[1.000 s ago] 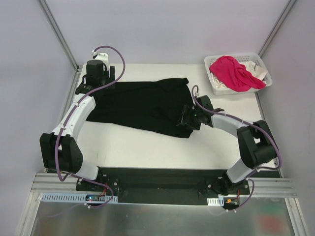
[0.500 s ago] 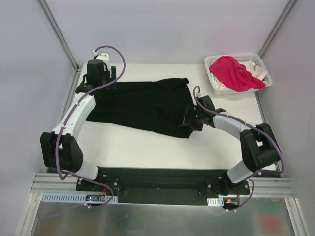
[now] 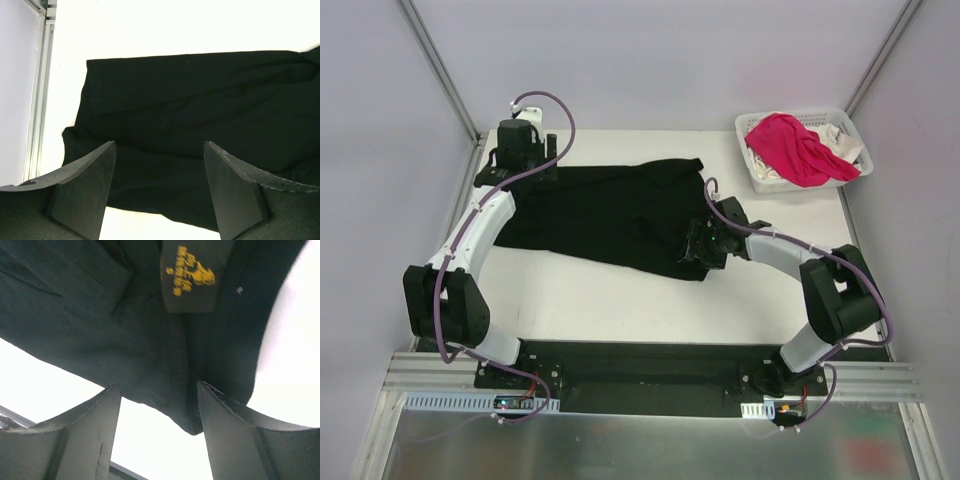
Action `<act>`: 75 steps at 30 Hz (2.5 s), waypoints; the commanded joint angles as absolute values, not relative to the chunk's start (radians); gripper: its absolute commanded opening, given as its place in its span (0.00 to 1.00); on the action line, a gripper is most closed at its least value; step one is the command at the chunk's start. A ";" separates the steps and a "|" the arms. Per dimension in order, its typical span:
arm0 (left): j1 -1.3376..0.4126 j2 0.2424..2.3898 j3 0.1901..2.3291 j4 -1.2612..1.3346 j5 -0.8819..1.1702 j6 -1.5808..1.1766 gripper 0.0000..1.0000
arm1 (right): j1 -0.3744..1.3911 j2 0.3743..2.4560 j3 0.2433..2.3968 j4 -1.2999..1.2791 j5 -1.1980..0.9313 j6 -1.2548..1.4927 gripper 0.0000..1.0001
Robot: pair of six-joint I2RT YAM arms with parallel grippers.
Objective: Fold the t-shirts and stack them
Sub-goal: Fold the flattened tshirt in 1/3 of the way
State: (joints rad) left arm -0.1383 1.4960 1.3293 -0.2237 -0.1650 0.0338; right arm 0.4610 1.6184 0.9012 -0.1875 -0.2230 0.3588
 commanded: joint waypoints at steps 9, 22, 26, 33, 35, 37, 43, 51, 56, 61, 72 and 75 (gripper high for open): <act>-0.144 1.488 1.368 -0.219 -0.178 0.041 0.70 | 0.442 1.528 0.873 -0.202 -0.193 0.374 0.34; -0.144 1.496 1.384 -0.221 -0.187 0.054 0.70 | 0.442 1.566 0.877 -0.207 -0.213 0.377 0.18; -0.144 1.499 1.401 -0.221 -0.190 0.054 0.70 | 0.440 1.575 0.887 -0.213 -0.212 0.385 0.16; -0.146 1.493 1.420 -0.232 -0.236 0.092 0.70 | 0.440 1.598 0.897 -0.226 -0.206 0.400 0.01; -0.144 1.491 1.420 -0.230 -0.252 0.097 0.70 | 0.440 1.600 0.900 -0.224 -0.199 0.406 0.01; -0.144 1.493 1.422 -0.232 -0.244 0.100 0.70 | 0.440 1.598 0.900 -0.225 -0.187 0.411 0.01; -0.144 1.496 1.420 -0.232 -0.230 0.089 0.70 | 0.411 1.565 0.871 -0.235 -0.149 0.402 0.01; -0.144 1.493 1.420 -0.233 -0.230 0.091 0.70 | 0.333 1.514 0.816 -0.244 -0.126 0.402 0.01; -0.144 1.493 1.425 -0.233 -0.224 0.089 0.70 | 0.287 1.471 0.790 -0.267 -0.100 0.402 0.01; -0.144 1.494 1.427 -0.233 -0.219 0.086 0.70 | 0.241 1.418 0.758 -0.302 -0.055 0.396 0.01; -0.147 1.479 1.404 -0.241 -0.206 0.075 0.70 | 0.091 1.332 0.729 -0.342 -0.046 0.354 0.01; -0.149 1.473 1.397 -0.242 -0.204 0.072 0.70 | 0.049 1.313 0.716 -0.350 -0.040 0.336 0.01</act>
